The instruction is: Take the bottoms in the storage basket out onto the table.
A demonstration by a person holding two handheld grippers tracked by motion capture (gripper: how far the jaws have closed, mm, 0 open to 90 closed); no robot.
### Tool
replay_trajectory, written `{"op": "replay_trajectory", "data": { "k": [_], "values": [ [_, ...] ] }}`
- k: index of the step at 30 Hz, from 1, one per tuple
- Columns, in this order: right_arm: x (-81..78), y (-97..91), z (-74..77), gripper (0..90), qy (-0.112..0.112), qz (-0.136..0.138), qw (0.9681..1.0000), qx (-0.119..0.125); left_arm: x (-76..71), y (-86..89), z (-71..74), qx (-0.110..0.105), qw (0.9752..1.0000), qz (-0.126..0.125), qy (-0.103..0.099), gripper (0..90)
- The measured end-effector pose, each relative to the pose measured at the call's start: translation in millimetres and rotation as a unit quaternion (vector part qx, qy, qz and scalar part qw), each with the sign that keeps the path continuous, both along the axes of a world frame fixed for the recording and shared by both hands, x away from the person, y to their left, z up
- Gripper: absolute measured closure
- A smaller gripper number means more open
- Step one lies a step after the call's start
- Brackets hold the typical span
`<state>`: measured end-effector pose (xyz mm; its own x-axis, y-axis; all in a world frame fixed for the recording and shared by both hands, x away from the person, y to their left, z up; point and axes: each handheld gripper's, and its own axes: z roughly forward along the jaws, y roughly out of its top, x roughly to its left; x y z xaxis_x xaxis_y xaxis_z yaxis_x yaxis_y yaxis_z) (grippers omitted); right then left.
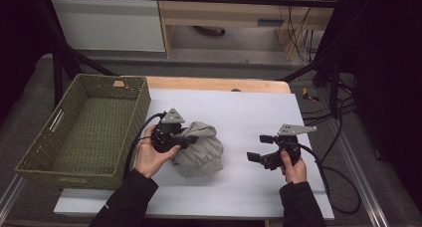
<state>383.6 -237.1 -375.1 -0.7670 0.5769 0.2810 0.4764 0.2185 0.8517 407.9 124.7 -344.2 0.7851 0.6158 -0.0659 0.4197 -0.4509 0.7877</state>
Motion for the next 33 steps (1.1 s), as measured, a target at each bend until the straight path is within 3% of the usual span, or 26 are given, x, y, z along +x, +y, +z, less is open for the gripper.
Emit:
{"op": "replay_trajectory", "data": {
  "k": [14,27,33],
  "values": [
    [0.0,0.0,0.0,4.0,0.000,0.000,1.0000,0.000,0.4,0.5,-11.8,0.007,0.9999,-0.008,0.013,56.4],
    [0.1,0.0,0.0,4.0,0.000,0.000,1.0000,0.000,0.0,6.4,-7.3,-0.020,0.9997,-0.012,-0.002,29.6],
    [0.4,0.2,-0.3,4.0,0.000,0.001,1.0000,0.000,-3.4,9.3,-1.5,-0.023,0.9997,-0.009,-0.009,18.9]
  ]
}}
